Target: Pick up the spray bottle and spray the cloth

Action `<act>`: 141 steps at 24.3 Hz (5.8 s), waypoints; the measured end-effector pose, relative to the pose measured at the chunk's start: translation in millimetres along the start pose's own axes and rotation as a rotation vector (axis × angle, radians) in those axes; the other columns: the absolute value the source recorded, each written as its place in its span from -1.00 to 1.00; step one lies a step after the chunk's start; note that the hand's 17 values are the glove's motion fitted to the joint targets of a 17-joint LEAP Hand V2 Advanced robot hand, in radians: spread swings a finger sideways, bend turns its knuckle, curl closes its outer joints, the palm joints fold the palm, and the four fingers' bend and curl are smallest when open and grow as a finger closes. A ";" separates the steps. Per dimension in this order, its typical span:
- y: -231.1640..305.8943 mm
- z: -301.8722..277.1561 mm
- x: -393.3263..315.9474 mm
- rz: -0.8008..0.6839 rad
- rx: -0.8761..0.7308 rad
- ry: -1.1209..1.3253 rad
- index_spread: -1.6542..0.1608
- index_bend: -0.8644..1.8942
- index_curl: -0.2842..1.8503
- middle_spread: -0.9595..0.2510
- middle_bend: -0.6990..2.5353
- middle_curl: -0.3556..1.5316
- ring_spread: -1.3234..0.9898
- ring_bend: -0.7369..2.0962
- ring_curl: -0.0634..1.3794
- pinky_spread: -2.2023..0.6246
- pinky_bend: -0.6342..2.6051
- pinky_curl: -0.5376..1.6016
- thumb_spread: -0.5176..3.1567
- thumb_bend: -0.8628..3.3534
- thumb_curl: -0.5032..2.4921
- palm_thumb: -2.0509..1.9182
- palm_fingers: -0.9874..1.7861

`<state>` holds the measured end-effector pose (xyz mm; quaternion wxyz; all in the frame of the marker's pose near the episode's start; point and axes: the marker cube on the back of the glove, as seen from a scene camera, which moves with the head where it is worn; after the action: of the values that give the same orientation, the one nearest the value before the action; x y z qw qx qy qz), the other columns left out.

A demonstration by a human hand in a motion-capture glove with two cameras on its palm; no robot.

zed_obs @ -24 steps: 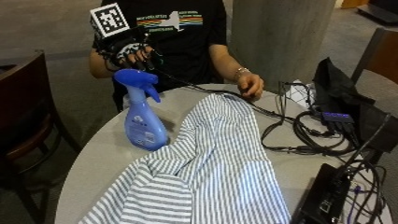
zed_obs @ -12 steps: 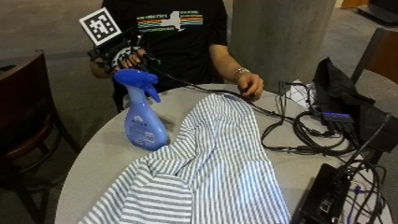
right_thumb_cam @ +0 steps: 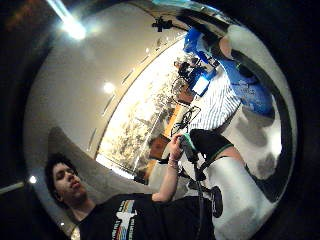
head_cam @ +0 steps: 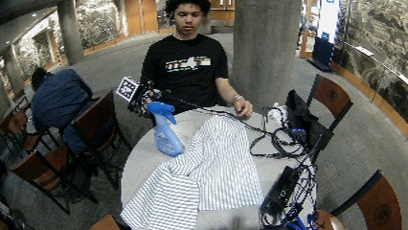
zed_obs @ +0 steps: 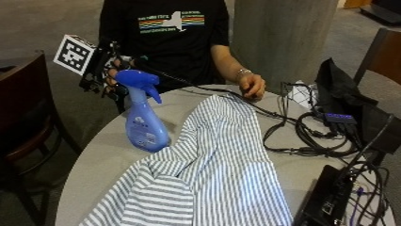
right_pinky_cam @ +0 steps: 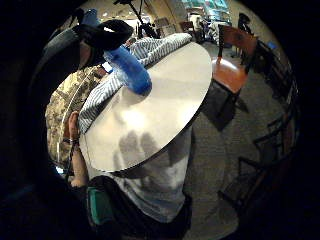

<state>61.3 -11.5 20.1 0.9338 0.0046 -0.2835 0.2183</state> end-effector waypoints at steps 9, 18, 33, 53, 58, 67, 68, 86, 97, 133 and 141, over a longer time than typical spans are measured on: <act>-17.3 4.7 10.3 0.128 0.011 -0.153 0.44 -0.30 -0.55 0.52 -0.37 -0.24 0.08 -0.17 -0.44 0.72 -0.42 -0.19 -0.16 -0.58 -0.43 0.40 0.27; -61.0 22.7 33.1 0.207 0.008 -0.082 0.46 -0.27 -0.52 0.54 -0.38 -0.22 0.10 -0.19 -0.44 0.74 -0.49 -0.20 -0.17 -0.60 -0.42 0.42 0.24; -128.0 67.1 43.2 0.239 -0.020 -0.108 0.50 -0.25 -0.48 0.55 -0.39 -0.21 0.12 -0.23 -0.44 0.75 -0.51 -0.22 -0.18 -0.60 -0.41 0.44 0.24; -144.4 92.3 41.1 0.231 0.009 -0.114 0.63 -0.20 -0.36 0.49 -0.44 -0.20 0.08 -0.21 -0.40 0.59 -0.40 -0.20 -0.31 -0.58 -0.34 0.54 0.57; -145.9 84.0 31.0 0.228 -0.003 -0.090 0.65 -0.21 -0.34 0.48 -0.44 -0.19 0.07 -0.22 -0.39 0.54 -0.38 -0.17 -0.36 -0.59 -0.31 0.55 0.58; -169.5 45.8 15.4 0.281 -0.140 0.117 0.66 -0.23 -0.31 0.47 -0.45 -0.17 0.06 -0.23 -0.38 0.50 -0.36 -0.15 -0.41 -0.60 -0.28 0.56 0.59; -172.6 43.3 15.0 0.299 -0.163 0.153 0.66 -0.23 -0.31 0.47 -0.45 -0.17 0.06 -0.23 -0.38 0.49 -0.35 -0.15 -0.41 -0.60 -0.28 0.56 0.59; -191.0 24.7 24.3 0.427 -0.420 0.567 0.67 -0.24 -0.28 0.47 -0.45 -0.16 0.05 -0.23 -0.36 0.47 -0.34 -0.14 -0.44 -0.61 -0.25 0.56 0.59; -196.1 22.3 20.5 0.445 -0.438 0.673 0.66 -0.24 -0.27 0.46 -0.44 -0.15 0.05 -0.23 -0.36 0.47 -0.34 -0.14 -0.45 -0.61 -0.23 0.55 0.59; -175.7 39.0 -35.1 0.260 -0.179 0.086 0.65 -0.24 -0.26 0.46 -0.44 -0.13 0.04 -0.22 -0.34 0.45 -0.34 -0.14 -0.46 -0.61 -0.21 0.54 0.60; -117.6 101.6 -123.3 0.185 -0.230 -0.398 0.66 -0.25 -0.26 0.47 -0.44 -0.13 0.05 -0.22 -0.35 0.45 -0.31 -0.13 -0.45 -0.60 -0.21 0.55 0.59</act>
<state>-35.7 -181.3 53.3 0.8300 -0.0849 -0.4841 0.2638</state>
